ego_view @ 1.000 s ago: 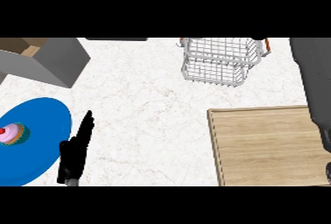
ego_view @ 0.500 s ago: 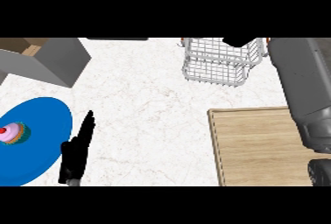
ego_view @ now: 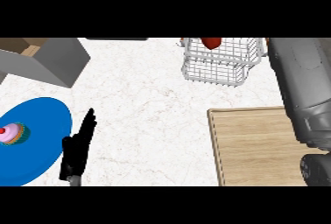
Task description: Pick the bell pepper from the tray and place it in the tiered basket
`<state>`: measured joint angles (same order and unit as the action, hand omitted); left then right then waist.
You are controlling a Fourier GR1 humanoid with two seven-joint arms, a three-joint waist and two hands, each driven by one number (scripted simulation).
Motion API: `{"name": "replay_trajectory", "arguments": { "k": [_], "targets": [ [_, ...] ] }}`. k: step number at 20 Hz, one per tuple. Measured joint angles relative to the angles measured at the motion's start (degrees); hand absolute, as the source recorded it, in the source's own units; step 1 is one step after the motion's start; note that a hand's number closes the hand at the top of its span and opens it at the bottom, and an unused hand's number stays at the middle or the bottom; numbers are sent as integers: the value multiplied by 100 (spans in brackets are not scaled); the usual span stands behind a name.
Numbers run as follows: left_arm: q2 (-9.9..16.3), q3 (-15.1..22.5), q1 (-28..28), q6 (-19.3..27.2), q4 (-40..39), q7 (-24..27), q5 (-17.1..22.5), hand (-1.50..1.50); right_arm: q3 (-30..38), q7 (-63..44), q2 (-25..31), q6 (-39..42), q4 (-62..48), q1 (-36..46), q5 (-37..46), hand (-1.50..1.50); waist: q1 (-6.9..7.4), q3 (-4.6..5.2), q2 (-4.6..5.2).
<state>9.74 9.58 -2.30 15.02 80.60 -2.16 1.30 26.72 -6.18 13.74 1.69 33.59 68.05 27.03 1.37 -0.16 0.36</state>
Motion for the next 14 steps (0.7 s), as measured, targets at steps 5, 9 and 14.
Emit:
{"name": "replay_trajectory", "arguments": {
  "k": [5, 9, 14],
  "targets": [
    [65, -72, -32, -87, 6, 37, 36, 0, 439, 214, 423, -581, 134, -30, -262, -150, -37, 3, -7],
    [24, -62, -174, -33, 82, 118, -4, 0, 737, 29, 1076, -836, 177, -107, -346, -150, -73, 3, -24],
    [-19, -121, -197, -44, -2, 236, 12, 0, 1184, -33, 1941, -508, 159, -489, -715, -150, -131, -5, -36]
  ]
}}
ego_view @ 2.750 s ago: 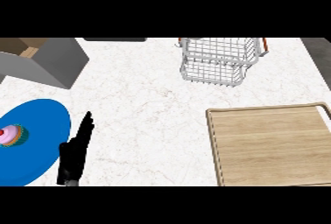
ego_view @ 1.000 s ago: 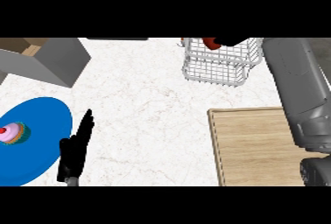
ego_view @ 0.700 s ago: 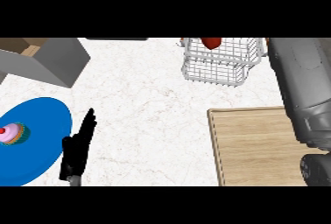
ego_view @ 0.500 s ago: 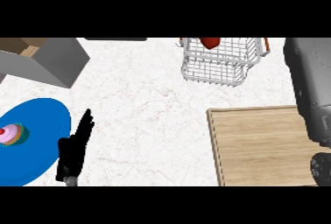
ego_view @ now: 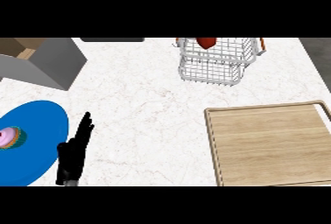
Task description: Pick the bell pepper from the tray and place it in the tiered basket
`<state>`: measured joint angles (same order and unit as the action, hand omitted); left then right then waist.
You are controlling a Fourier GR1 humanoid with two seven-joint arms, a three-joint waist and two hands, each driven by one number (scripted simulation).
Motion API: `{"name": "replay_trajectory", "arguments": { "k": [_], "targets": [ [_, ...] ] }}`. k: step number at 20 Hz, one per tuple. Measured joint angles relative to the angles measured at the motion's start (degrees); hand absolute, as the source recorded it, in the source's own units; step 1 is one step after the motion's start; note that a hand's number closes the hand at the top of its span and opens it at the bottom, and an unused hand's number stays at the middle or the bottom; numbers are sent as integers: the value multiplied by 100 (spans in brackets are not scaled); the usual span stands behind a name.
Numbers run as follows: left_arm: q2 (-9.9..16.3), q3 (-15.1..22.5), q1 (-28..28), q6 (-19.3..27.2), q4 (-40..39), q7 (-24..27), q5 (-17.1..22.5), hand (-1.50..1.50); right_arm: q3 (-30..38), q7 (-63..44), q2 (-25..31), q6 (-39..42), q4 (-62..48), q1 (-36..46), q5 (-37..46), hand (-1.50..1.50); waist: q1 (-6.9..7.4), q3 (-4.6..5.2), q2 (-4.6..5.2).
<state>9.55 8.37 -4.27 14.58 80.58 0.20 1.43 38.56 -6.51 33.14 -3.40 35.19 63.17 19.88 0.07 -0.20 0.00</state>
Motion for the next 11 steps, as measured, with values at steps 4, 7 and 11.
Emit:
{"name": "replay_trajectory", "arguments": {
  "k": [4, 7, 11],
  "targets": [
    [-21, -23, -53, 22, 25, 54, -18, 0, 380, 100, 875, 758, -122, -482, -372, -150, -35, -6, -8],
    [11, -50, 30, -10, 37, -76, -13, 0, 625, 294, 1523, 1384, -375, -844, -609, -150, -22, -7, 6],
    [-56, -3, 32, 43, 17, -58, -99, 0, 910, 651, 2289, 2215, -817, -1293, -888, -150, 10, -8, 21]
  ]
}}
